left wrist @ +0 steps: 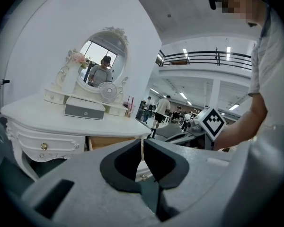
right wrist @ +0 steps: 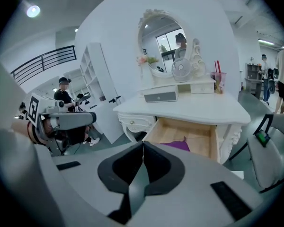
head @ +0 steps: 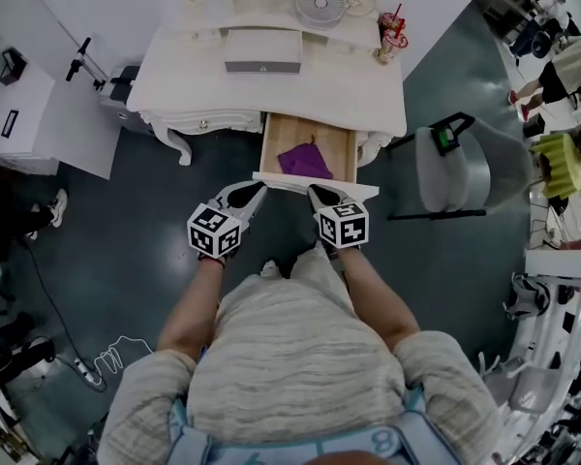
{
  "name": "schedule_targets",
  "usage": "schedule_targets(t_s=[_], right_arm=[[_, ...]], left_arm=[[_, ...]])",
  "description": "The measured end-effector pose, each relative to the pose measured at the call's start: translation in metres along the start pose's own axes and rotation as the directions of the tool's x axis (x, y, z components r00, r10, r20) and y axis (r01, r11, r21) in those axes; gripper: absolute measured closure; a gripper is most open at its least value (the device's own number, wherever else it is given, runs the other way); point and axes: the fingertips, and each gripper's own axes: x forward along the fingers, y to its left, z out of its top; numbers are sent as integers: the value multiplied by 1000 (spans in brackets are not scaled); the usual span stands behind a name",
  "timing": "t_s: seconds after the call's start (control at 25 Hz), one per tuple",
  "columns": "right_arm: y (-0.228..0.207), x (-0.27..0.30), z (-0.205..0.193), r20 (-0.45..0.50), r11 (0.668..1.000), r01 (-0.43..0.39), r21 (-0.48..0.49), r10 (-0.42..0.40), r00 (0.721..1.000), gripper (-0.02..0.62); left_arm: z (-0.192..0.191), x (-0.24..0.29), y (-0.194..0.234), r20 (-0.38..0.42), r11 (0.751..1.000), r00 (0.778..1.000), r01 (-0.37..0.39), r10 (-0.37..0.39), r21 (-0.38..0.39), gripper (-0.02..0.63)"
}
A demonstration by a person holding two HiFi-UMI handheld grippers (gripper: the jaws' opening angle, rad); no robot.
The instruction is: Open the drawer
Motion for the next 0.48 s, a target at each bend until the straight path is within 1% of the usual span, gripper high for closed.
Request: schedule_targets(t_s=[0.24, 0.48], right_arm=[[20, -31, 26, 75, 998, -50, -41, 53, 996, 584], [39, -60, 38, 131, 993, -99, -63, 107, 986, 584]], left_arm=[[18, -12, -27, 23, 998, 999, 42, -44, 49, 578], [28, -28, -49, 40, 995, 997, 65, -68, 82, 578]])
